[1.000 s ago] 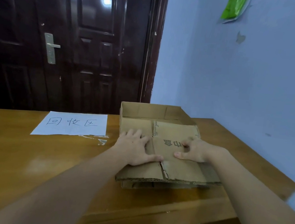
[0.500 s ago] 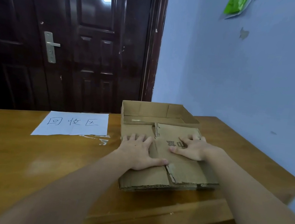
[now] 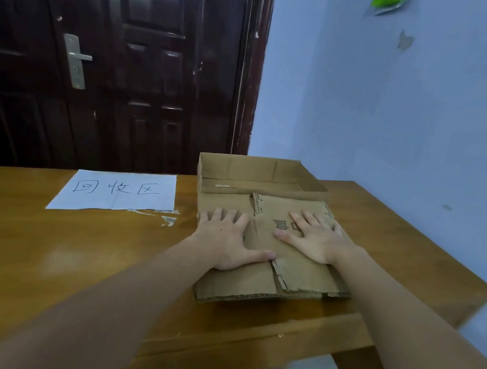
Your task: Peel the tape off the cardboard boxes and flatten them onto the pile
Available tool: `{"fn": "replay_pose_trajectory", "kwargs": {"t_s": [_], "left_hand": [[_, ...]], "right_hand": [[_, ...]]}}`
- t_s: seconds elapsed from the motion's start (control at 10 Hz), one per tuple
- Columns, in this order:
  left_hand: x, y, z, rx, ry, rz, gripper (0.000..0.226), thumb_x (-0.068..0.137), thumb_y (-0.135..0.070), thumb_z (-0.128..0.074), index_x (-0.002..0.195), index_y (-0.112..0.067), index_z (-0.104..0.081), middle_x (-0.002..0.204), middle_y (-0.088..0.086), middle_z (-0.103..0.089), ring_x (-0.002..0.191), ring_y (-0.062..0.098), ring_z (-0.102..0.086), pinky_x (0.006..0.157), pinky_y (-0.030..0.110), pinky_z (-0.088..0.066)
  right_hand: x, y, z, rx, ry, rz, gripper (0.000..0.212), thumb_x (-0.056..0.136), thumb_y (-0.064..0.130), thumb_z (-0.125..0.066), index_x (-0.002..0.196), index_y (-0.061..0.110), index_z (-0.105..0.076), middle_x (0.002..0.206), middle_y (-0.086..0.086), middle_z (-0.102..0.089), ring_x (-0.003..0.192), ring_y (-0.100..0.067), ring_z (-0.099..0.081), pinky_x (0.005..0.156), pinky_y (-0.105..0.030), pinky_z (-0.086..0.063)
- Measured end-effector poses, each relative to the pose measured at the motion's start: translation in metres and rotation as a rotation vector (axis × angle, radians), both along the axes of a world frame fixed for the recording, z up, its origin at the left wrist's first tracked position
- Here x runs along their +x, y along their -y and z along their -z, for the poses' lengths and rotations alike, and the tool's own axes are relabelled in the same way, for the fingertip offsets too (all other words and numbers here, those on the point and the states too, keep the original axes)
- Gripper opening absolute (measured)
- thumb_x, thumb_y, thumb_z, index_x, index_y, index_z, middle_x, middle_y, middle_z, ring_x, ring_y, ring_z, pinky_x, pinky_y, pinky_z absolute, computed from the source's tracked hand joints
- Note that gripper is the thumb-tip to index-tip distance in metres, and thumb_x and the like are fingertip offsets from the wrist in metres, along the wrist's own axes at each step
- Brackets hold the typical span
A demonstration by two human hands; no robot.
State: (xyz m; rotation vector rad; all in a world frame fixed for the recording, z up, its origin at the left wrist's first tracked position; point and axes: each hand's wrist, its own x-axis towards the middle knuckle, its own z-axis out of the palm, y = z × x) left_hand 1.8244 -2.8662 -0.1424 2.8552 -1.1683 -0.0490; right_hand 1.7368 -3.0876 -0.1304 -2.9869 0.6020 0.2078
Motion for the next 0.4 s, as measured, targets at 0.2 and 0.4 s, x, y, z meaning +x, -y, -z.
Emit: {"fn": "replay_pose_trajectory", "kwargs": {"t_s": [0.2,0.4], "left_hand": [[-0.002,-0.001,-0.005,0.004,-0.019,-0.002,0.134,0.054,-0.111,-0.009,0.161,-0.030,-0.017,0.171,0.005,-0.013,0.155,0.038,-0.010,0.122,0.064,-0.010],[-0.005,-0.010,-0.029,-0.032,0.008,0.024,0.115,0.076,-0.099,-0.014,0.159,-0.021,-0.029,0.167,0.007,-0.027,0.152,0.031,-0.026,0.123,0.055,-0.020]], "right_hand": [[-0.001,-0.003,-0.007,-0.035,-0.036,-0.013,0.109,0.069,0.102,-0.004,0.160,0.043,0.002,0.171,0.004,0.005,0.157,-0.022,0.004,0.122,-0.063,-0.002],[0.005,-0.011,-0.032,-0.142,-0.065,-0.098,0.106,0.072,0.095,0.004,0.162,0.039,-0.002,0.171,0.002,0.003,0.157,-0.024,-0.002,0.123,-0.060,-0.008]]}}
